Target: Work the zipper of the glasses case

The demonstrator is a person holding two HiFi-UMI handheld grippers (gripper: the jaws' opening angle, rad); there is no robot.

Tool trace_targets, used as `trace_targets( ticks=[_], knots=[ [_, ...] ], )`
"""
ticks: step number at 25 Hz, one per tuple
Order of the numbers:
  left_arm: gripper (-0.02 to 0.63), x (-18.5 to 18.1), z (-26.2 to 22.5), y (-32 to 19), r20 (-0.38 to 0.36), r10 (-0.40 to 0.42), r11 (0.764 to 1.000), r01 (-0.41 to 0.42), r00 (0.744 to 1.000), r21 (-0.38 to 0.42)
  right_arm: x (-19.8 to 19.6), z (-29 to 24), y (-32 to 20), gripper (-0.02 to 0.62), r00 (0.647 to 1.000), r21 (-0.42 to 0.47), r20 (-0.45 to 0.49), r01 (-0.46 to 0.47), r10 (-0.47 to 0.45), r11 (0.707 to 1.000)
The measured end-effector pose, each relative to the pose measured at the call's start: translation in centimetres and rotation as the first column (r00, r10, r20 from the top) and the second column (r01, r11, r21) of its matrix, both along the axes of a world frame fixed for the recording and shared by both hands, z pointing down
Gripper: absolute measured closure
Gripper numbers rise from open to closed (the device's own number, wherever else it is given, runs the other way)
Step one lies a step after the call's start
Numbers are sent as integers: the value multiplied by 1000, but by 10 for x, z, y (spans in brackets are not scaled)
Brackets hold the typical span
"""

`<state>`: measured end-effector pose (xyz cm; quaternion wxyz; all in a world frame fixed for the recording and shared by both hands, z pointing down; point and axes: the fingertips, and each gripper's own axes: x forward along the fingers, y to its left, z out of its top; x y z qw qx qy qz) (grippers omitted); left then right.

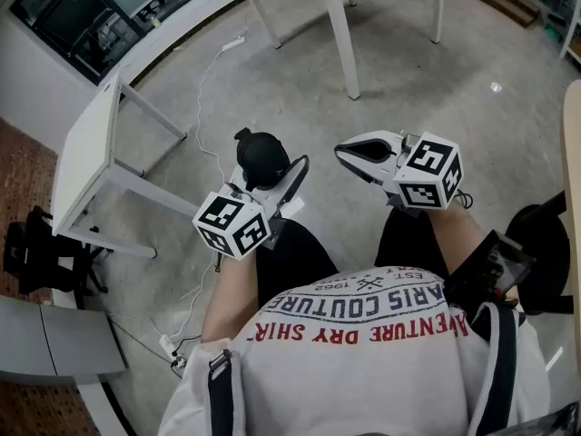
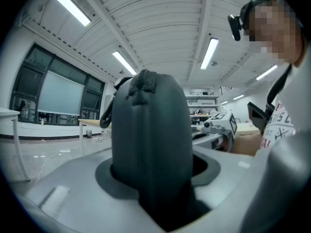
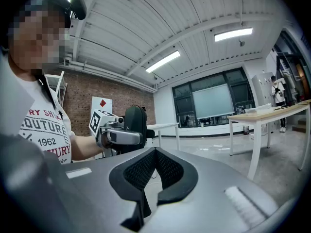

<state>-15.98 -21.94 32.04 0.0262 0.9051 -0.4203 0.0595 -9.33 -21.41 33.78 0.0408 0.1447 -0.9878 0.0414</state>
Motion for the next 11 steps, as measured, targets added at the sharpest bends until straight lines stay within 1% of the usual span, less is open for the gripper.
trace_targets(
  ticks=[11],
  knots=[
    [353, 13, 1, 6, -8, 22, 1000, -22, 1000, 1, 6, 4, 5, 597, 1000, -7, -2, -4, 4, 1000]
  ],
)
